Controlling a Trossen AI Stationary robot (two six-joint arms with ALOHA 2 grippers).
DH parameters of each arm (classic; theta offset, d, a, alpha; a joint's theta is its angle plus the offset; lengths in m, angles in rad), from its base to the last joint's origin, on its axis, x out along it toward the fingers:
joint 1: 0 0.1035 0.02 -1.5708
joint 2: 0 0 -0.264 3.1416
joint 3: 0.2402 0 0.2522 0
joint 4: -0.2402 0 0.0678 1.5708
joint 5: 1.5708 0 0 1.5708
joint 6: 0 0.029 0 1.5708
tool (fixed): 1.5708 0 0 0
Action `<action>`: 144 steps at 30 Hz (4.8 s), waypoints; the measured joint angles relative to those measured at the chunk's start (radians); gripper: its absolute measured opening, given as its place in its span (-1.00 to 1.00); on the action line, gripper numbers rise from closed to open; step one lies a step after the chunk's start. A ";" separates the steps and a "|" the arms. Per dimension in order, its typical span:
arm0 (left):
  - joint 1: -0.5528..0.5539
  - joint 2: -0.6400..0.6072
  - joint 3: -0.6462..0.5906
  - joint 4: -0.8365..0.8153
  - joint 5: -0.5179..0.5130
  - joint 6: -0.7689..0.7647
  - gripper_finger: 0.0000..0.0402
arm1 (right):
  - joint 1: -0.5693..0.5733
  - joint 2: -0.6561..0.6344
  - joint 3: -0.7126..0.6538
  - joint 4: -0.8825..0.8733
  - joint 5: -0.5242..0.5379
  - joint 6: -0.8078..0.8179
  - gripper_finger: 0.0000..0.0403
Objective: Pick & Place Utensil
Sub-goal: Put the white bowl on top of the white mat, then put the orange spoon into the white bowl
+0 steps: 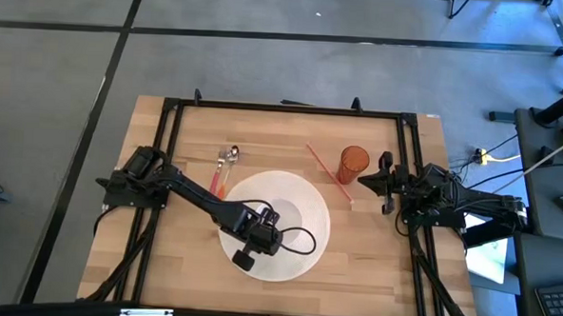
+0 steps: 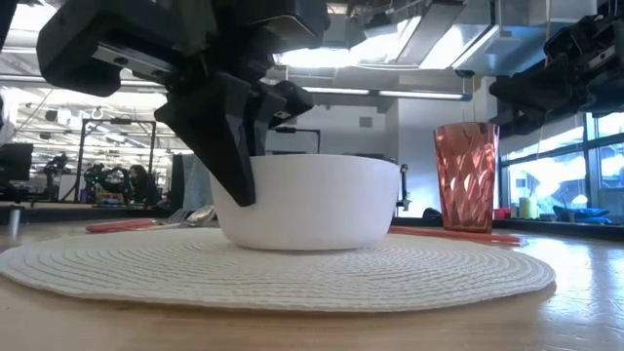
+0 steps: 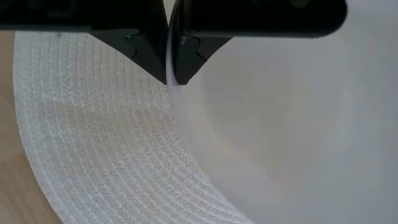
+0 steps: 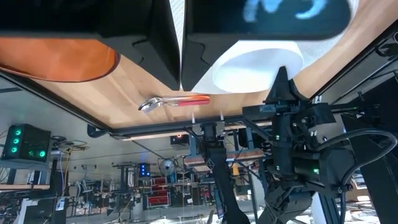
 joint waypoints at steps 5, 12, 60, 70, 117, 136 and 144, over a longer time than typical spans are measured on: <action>0.000 0.002 0.015 -0.001 -0.003 -0.028 -0.78 | 0.000 0.000 0.000 0.000 0.000 0.000 -0.92; 0.000 0.002 0.062 -0.028 -0.013 -0.072 -0.54 | 0.000 0.000 0.000 0.000 -0.001 0.018 -0.92; 0.515 -1.118 -0.984 0.404 -0.410 -0.715 -0.99 | 0.000 0.000 0.000 0.078 -0.019 -0.026 -0.92; 0.624 -0.998 -0.973 0.348 -0.191 -0.804 -0.97 | 0.000 0.000 0.000 0.082 -0.018 -0.079 -0.92; 0.803 -0.303 -0.552 -0.001 0.087 -0.664 -0.14 | 0.000 0.000 0.000 0.098 -0.019 -0.075 -0.92; 0.779 -0.291 -0.555 0.011 0.025 -0.619 -0.95 | 0.000 0.000 0.000 0.098 -0.019 -0.071 -0.92; 0.705 -0.293 -0.502 -0.035 -0.060 -0.583 -0.98 | 0.000 0.000 0.000 0.098 -0.019 -0.071 -0.92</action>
